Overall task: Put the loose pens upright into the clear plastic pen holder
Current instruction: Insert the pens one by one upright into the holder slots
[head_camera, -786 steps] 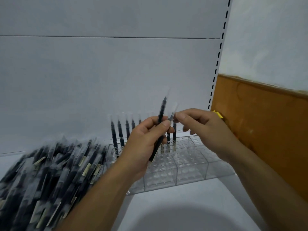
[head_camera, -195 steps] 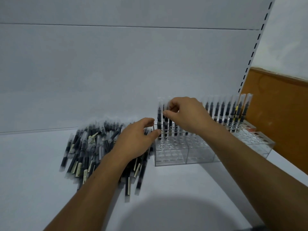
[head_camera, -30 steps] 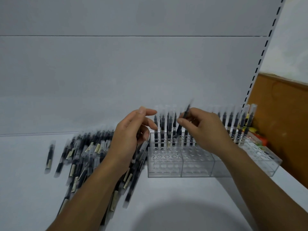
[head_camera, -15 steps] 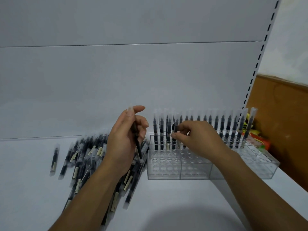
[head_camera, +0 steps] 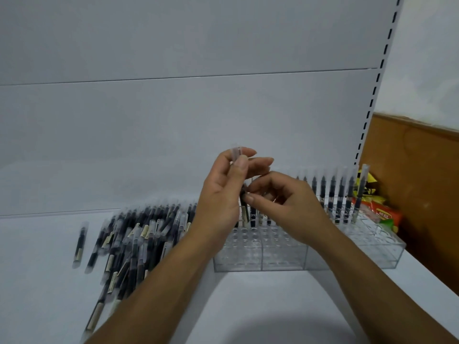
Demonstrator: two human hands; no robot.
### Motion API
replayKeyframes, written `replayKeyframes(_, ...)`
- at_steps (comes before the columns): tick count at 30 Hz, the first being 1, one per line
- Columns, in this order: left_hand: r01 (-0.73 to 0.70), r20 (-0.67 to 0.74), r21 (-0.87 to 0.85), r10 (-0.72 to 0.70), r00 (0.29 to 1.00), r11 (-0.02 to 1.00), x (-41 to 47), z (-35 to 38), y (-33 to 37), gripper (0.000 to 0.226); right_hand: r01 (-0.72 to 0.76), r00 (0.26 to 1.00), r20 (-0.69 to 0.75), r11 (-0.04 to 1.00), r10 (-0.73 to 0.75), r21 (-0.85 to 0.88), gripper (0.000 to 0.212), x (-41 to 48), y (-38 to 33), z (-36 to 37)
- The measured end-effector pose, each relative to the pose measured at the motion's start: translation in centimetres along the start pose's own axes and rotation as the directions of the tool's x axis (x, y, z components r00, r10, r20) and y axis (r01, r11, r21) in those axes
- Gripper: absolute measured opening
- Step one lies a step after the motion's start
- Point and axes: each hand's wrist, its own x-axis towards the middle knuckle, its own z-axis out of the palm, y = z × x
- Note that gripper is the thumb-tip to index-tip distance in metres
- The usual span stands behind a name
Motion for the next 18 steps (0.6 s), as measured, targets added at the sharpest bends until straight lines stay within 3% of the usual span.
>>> replayKeyframes(7, 0.008, 0.001, -0.039, -0.008, 1.0, 0.999, 0.0, 0.7, -0.4, 0.02, 0.045, 0.999, 0.023, 0.994, -0.043, -0.101, 0.009, -0.1, 0.0, 0.5)
replayKeyframes(10, 0.008, 0.043, 0.062, -0.011, 0.999, 0.998, -0.1, 0.6, -0.3, 0.027, 0.04, 0.999, -0.018, 0.995, -0.041, -0.09, 0.009, 0.0, 0.1, 0.0)
replayKeyframes(12, 0.029, 0.049, 0.229, -0.041, 0.998, 0.973, -0.6, -0.4, -0.5, 0.036, -0.012, 0.995, -0.098, 0.998, 0.005, -0.068, 0.005, 0.4, 0.5, -1.2)
replayKeyframes(14, 0.021, 0.03, 0.48, -0.04, 0.999, 0.877, -1.6, -2.1, -1.0, 0.043, -0.078, 0.981, -0.183, 0.996, 0.069, -0.043, 0.005, 0.7, 1.2, -2.4)
replayKeyframes(16, 0.01, 0.055, 0.721, -0.071, 0.996, 0.693, -2.6, -3.7, -1.5, 0.046, -0.142, 0.968, -0.217, 0.988, 0.124, -0.067, 0.006, 0.8, 1.9, -2.9)
replayKeyframes(18, -0.014, 0.123, 0.871, -0.191, 0.974, 0.492, -3.5, -4.5, -1.9, 0.054, -0.181, 0.966, -0.21, 0.974, 0.151, -0.135, 0.008, 0.8, 2.5, -2.8)
